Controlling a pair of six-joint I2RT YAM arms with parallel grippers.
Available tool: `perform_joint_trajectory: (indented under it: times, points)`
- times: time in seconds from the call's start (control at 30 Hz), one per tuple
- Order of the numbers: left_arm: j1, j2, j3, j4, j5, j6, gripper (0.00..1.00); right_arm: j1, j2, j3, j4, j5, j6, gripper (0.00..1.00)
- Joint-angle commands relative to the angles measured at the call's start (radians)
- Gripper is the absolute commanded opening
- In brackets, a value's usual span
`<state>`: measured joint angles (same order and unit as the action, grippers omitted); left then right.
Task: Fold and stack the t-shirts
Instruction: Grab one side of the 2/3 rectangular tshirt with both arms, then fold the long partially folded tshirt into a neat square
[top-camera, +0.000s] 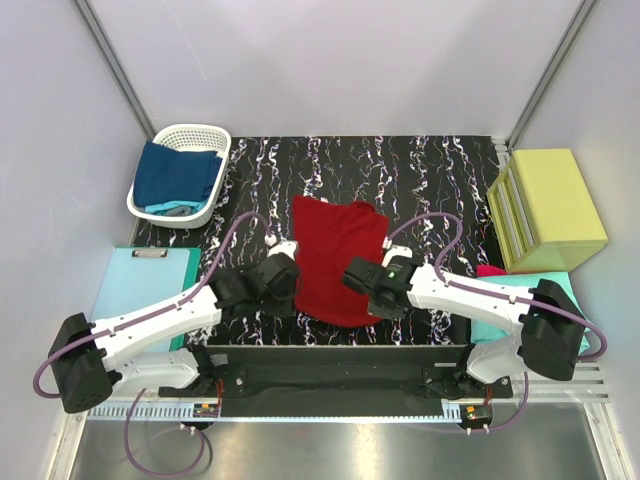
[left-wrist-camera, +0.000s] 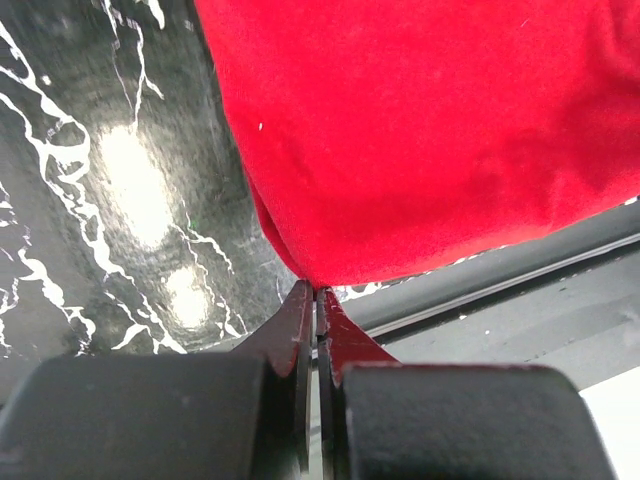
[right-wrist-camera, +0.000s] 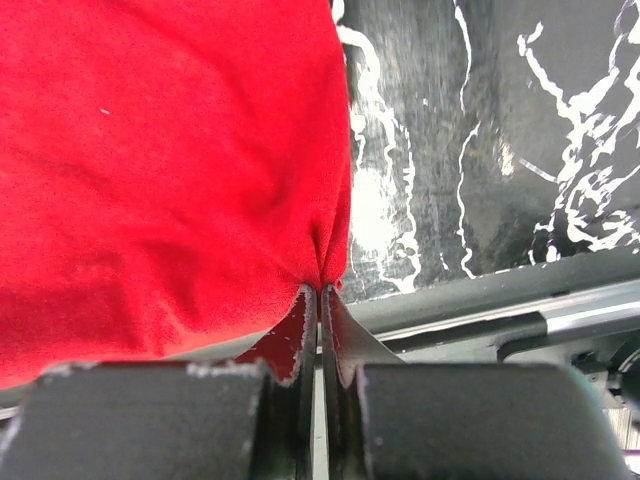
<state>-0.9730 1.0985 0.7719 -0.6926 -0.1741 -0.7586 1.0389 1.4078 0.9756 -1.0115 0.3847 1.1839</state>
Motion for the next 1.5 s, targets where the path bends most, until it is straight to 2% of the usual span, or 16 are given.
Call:
perform_joint_trajectory:
  times: [0.0, 0.4, 0.7, 0.93, 1.47]
  points:
    - [-0.001, 0.02, 0.084, -0.01, -0.062, 0.031, 0.0, 0.009, 0.006, 0.081, -0.05, 0.101, -0.024, 0.0]
    - [0.052, 0.061, 0.228, -0.051, -0.142, 0.087, 0.0, -0.034, 0.02, 0.208, -0.088, 0.212, -0.089, 0.0]
    - [0.201, 0.149, 0.355, -0.044, -0.157, 0.176, 0.0, -0.184, 0.083, 0.296, 0.005, 0.249, -0.237, 0.0]
    - [0.252, 0.271, 0.478, -0.005, -0.142, 0.228, 0.0, -0.278, 0.195, 0.419, 0.082, 0.276, -0.355, 0.0]
    - [0.408, 0.506, 0.71, 0.022, -0.097, 0.298, 0.0, -0.378, 0.445, 0.75, 0.134, 0.335, -0.517, 0.0]
